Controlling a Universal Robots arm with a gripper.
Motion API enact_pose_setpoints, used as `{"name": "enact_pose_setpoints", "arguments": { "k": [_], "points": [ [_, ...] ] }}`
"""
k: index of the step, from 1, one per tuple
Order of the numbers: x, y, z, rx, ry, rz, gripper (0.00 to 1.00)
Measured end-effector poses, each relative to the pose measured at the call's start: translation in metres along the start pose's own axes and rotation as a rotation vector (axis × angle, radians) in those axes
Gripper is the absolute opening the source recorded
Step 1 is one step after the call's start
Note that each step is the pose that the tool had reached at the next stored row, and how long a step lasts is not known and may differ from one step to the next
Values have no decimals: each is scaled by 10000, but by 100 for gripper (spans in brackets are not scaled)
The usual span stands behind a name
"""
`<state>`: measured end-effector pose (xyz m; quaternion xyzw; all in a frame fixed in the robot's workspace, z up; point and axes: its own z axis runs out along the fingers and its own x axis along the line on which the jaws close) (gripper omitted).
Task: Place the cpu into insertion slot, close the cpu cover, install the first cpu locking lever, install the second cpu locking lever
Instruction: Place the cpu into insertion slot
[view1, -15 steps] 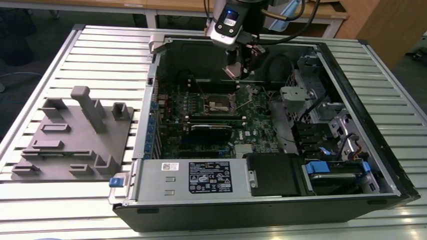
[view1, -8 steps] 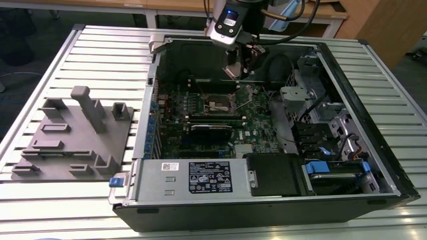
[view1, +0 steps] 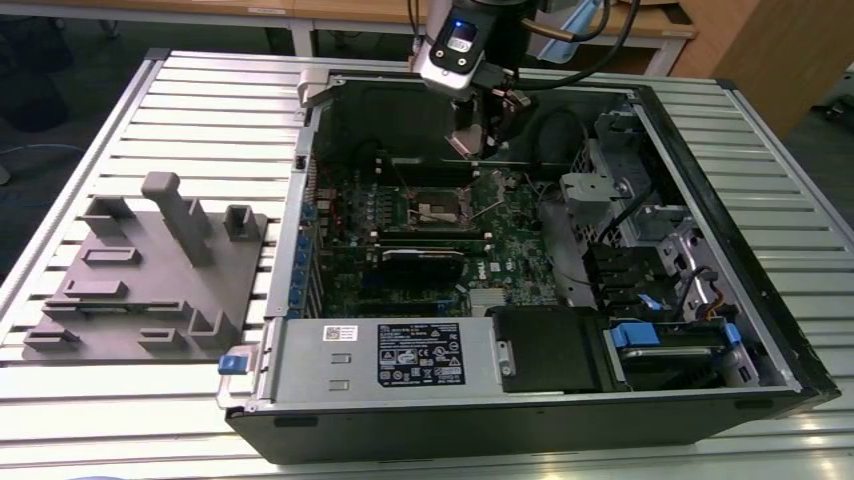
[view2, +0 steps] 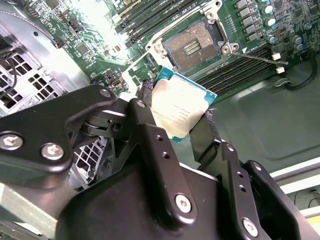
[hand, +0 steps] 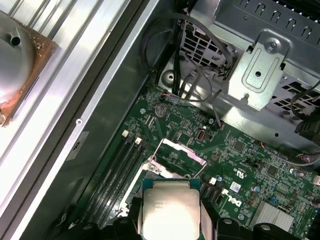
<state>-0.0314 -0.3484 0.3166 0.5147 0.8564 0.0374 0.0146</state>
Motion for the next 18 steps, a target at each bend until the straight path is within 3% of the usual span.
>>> {"name": "enact_pose_setpoints", "arguments": {
  "k": [7,18],
  "points": [
    [0,-2,16,-8,-53,659,54],
    [0,-2,24,-12,-68,856,54]
  ]
}}
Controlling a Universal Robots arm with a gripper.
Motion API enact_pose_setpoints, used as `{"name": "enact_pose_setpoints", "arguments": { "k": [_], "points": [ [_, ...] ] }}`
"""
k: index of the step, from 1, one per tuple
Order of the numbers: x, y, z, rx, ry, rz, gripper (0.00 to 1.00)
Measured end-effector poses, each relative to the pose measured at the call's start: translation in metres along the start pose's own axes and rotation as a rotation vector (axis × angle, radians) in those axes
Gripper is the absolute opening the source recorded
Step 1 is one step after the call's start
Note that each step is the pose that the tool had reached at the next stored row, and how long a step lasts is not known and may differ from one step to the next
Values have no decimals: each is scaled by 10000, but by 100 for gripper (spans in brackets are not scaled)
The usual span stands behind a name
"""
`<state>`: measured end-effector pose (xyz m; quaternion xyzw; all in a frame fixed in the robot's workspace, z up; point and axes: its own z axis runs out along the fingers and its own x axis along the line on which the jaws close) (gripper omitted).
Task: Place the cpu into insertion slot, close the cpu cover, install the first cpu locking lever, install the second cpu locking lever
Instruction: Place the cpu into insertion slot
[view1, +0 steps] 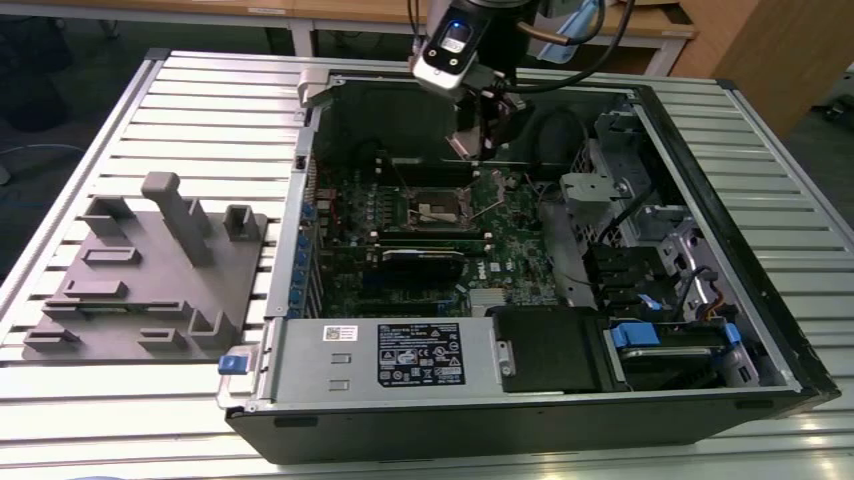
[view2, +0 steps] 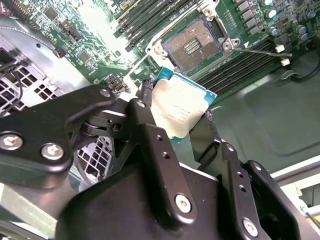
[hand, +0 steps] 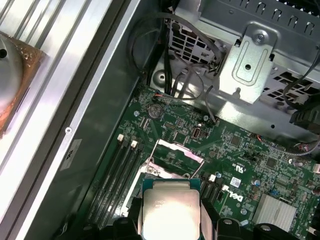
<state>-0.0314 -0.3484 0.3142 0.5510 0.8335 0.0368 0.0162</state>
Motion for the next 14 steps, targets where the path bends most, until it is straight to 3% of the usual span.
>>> {"name": "enact_pose_setpoints", "arguments": {
  "k": [9,14],
  "points": [
    [-1,-2,25,-7,-53,653,54],
    [0,-2,28,-9,-55,693,54]
  ]
}}
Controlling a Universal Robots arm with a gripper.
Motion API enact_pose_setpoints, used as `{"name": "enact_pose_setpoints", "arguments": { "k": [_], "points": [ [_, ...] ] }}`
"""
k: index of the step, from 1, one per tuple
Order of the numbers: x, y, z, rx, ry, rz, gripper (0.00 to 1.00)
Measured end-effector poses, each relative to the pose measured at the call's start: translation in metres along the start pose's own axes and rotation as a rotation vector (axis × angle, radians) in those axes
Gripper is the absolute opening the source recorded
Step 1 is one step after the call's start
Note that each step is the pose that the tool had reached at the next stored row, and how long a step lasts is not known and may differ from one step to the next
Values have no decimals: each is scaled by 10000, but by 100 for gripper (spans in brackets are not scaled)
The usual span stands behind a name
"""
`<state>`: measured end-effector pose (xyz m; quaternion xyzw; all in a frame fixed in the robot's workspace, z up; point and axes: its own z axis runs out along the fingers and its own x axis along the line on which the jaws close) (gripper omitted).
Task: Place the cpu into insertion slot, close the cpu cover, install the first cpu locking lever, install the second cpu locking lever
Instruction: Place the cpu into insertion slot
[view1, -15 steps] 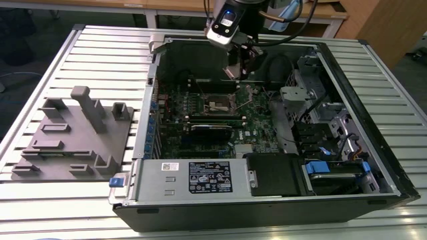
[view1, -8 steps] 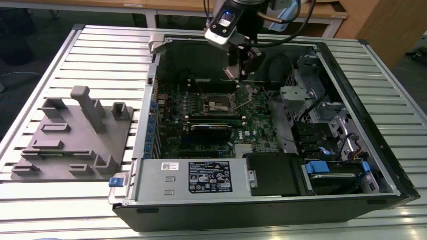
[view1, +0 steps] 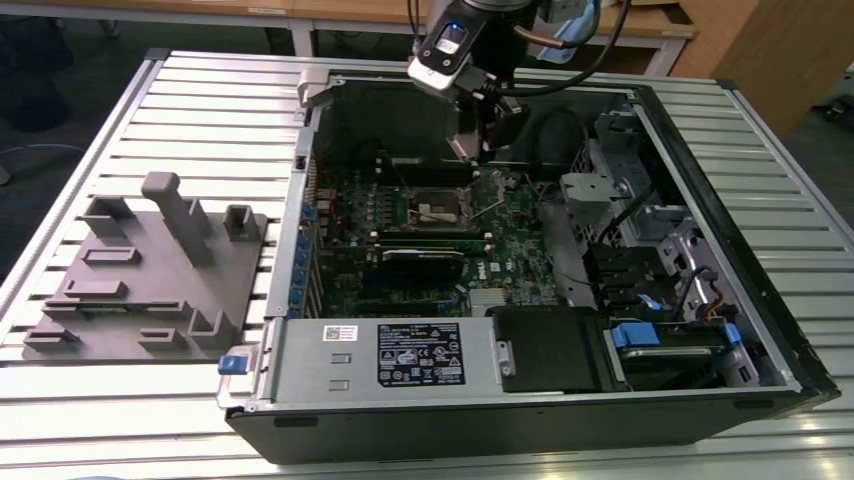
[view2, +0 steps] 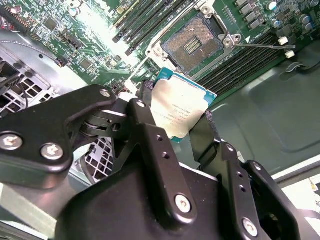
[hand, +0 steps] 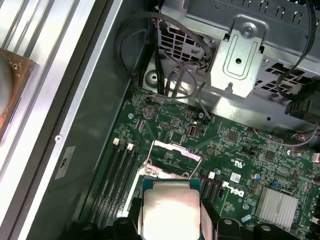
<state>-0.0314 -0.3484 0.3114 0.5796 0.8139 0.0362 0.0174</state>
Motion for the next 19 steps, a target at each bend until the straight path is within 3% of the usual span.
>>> {"name": "enact_pose_setpoints", "arguments": {
  "k": [19],
  "points": [
    [0,-1,8,-1,-10,120,54]
  ]
}}
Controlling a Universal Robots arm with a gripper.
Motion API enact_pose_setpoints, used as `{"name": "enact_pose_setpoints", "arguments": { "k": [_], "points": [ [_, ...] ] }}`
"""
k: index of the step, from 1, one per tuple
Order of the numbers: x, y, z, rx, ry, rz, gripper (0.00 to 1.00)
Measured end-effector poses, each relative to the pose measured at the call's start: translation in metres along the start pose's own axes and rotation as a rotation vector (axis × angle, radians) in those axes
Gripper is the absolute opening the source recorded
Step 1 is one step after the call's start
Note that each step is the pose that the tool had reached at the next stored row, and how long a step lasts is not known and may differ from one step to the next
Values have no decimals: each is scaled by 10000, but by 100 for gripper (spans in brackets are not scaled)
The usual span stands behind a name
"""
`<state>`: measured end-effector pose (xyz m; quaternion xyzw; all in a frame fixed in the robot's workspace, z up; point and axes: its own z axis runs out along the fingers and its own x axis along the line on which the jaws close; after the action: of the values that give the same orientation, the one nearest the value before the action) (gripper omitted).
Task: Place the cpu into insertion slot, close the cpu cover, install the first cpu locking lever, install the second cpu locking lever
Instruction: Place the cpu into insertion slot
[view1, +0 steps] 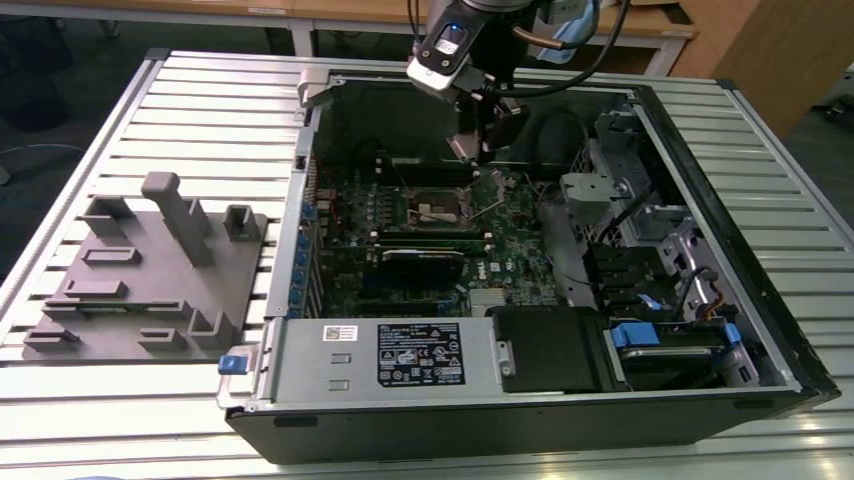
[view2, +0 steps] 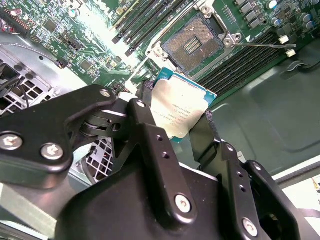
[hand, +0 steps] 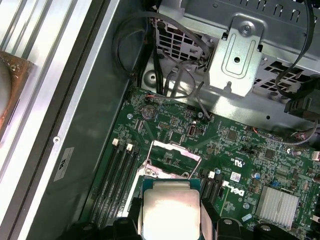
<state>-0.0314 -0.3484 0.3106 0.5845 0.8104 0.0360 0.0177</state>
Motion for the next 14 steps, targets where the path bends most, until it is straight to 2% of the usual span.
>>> {"name": "enact_pose_setpoints", "arguments": {
  "k": [4,14],
  "points": [
    [0,-1,9,-3,-12,156,54],
    [0,-5,48,-20,-126,1576,54]
  ]
}}
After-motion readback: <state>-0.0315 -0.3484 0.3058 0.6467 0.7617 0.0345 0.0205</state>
